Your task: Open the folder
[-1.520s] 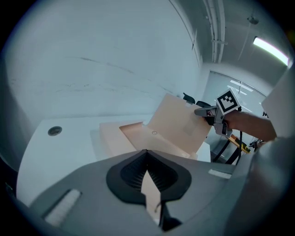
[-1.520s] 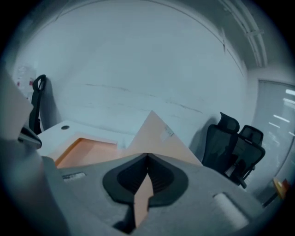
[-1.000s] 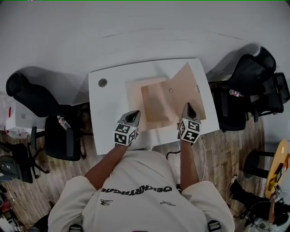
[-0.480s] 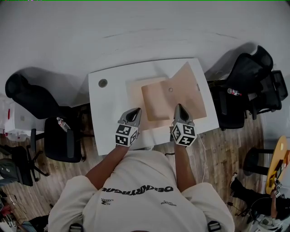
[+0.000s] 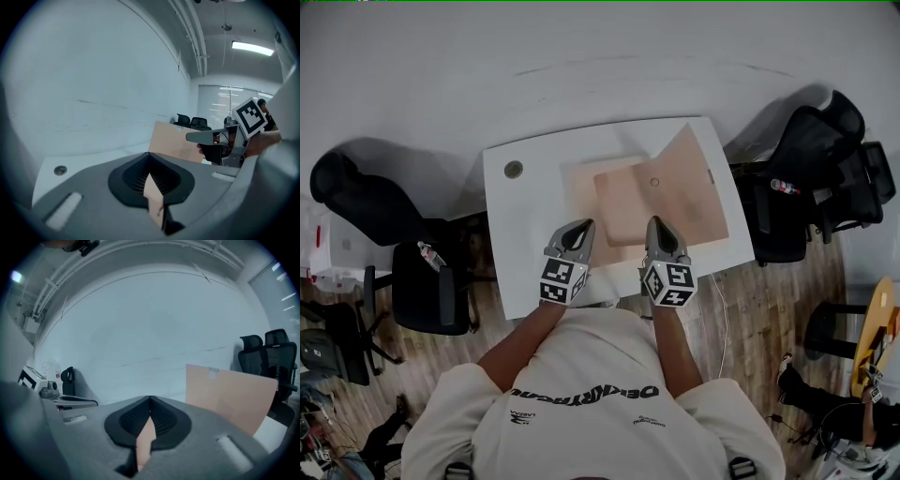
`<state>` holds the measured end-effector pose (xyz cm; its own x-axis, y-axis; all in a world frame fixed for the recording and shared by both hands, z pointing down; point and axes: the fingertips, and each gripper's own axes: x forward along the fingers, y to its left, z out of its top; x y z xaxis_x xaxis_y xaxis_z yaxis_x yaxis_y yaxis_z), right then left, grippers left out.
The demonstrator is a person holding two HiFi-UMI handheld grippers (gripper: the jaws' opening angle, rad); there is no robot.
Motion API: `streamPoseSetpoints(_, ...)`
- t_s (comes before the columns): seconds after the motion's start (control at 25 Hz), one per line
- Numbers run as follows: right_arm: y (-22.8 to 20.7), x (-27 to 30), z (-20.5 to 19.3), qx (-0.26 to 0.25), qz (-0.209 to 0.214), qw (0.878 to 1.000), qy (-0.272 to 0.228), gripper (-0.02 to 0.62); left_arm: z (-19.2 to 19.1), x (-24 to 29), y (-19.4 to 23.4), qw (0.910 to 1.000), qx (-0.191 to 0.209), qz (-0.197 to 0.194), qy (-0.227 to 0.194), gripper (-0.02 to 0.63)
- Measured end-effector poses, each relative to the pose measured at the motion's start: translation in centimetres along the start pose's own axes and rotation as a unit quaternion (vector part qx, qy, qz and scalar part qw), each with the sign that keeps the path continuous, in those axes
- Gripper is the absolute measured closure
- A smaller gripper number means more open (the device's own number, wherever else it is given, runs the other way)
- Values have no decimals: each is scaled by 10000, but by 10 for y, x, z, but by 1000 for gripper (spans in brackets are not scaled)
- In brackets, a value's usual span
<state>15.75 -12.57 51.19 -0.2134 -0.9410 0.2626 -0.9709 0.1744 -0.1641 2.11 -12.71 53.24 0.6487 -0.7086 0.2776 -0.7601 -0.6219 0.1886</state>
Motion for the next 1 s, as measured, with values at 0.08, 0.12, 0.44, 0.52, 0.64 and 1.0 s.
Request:
streamPoseSetpoints(0.08,6,0,1,-28,61,10000,-21,598,2,-2,0,10000,37,3,-37,607)
streamPoseSetpoints(0.12,9,0,2,-40,89,9999,-29,598,3,-3,0,10000,48,5,-50,607)
streamPoseSetpoints(0.44,25,-5,2,-72,259,9996,-58,598,5,-5,-2,9999,120,-5,-98,607)
streamPoseSetpoints(0.52,27,-6,2,-53,278,9996,-67,598,5,-6,-3,9998,135,-9,-111,607)
streamPoseSetpoints(0.64,31,-7,2,-49,318,9995,-78,598,6,-8,-3,9998,158,-14,-124,607)
streamPoseSetpoints(1.0,41,-9,1,-43,404,9991,-110,598,9,-13,-3,9996,223,-29,-158,607)
